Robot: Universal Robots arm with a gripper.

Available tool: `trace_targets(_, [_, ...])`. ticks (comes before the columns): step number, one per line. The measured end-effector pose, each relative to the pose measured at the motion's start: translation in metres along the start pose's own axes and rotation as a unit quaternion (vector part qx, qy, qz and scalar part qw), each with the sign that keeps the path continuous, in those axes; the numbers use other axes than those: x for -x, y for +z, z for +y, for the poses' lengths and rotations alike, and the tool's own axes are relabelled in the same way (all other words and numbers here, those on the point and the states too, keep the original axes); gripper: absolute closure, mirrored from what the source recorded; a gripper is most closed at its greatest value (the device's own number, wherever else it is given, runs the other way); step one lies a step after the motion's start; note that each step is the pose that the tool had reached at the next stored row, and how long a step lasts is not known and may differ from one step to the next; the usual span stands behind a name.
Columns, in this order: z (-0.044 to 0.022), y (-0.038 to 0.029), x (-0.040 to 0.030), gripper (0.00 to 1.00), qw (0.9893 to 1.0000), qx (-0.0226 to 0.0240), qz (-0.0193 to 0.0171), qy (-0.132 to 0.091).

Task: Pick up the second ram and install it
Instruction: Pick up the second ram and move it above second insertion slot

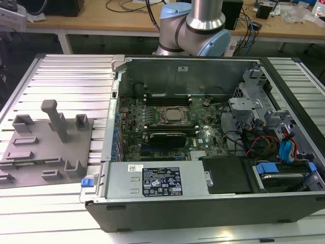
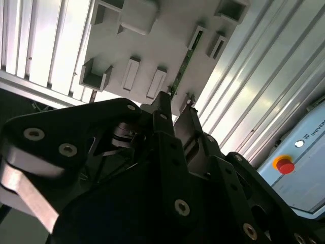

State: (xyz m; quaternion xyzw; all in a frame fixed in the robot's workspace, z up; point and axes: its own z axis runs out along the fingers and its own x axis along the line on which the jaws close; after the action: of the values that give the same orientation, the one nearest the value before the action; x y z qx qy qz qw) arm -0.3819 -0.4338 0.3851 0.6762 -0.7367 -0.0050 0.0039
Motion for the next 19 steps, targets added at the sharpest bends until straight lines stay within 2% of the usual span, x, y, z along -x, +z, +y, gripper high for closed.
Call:
trace_targets(2, [0.0013,0.0022,-0.0046,0.7,1.0,0.0,0.0,0.0])
trace_targets(3, [0.0016,0.0061,-0.0091,0.7,1.0,-0.0001,-0.0001,0.0])
trace_targets(4, [0.0015,0.0093,-0.0107,0.7,1.0,0.0,0.0,0.0])
trace_targets(6, [0.0014,0.0129,-0.0115,0.7,1.0,-0.0001,-0.0001,0.0])
trace_targets(8, [0.0011,0.0217,-0.0127,0.7,1.0,0.0,0.0,0.0])
trace_targets(12, [0.0007,0.034,-0.0156,0.7,1.0,-0.0001,0.0,-0.001])
trace_targets(19, [0.0005,0.041,-0.0172,0.7,1.0,-0.0001,0.0,-0.002])
